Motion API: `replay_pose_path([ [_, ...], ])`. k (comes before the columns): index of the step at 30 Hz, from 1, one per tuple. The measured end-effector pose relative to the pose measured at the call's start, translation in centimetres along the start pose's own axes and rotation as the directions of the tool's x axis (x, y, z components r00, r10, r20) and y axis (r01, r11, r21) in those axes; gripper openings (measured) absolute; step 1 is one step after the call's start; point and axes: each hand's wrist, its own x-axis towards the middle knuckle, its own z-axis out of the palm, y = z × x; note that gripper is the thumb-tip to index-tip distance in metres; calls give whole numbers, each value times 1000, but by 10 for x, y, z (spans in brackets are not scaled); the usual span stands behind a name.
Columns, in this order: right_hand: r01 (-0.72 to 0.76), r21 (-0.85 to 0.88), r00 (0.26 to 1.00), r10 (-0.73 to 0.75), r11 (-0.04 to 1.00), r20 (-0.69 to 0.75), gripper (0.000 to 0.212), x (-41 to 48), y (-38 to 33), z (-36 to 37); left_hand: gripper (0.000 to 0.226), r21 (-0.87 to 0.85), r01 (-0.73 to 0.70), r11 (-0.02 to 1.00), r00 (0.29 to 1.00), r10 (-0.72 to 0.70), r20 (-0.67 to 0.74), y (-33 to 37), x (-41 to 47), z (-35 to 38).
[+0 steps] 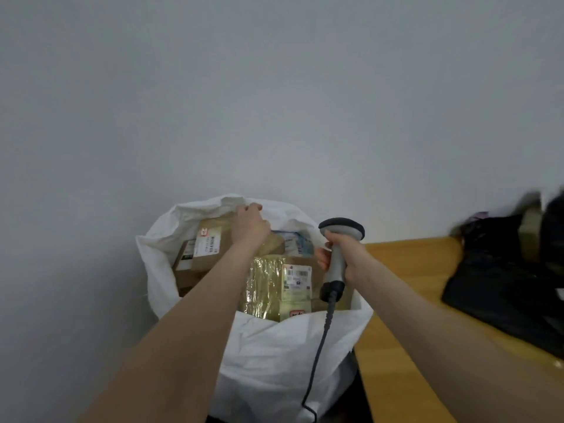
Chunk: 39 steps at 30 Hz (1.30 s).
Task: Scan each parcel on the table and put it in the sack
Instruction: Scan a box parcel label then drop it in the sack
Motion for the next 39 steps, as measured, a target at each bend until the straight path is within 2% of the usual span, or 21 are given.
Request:
replay_pose_path([
  [3,-61,49,995,64,997,-71,22,-16,11,-44,43,9,-166,986,977,163,136,51,-17,31],
  [6,-65,91,988,77,994,-137,22,-36,15,-91,42,12,-316,949,920,303,248,100,-42,69],
  [13,52,29,928,-37,998,-372,22,-79,-10,-225,42,-15,-489,872,774,442,453,209,-112,168],
  [20,133,73,847,-75,988,-527,22,-104,-53,-394,45,-84,-566,820,660,512,550,350,-193,258],
  [27,227,46,779,-153,973,-608,25,-119,-112,-535,46,-110,-617,779,588,549,594,471,-246,329],
  [34,274,37,697,-172,961,-696,25,-101,-173,-635,43,-174,-607,775,543,565,621,557,-250,402],
  [39,307,43,651,-177,951,-738,21,-61,-217,-693,46,-269,-503,821,543,543,641,609,-223,474],
])
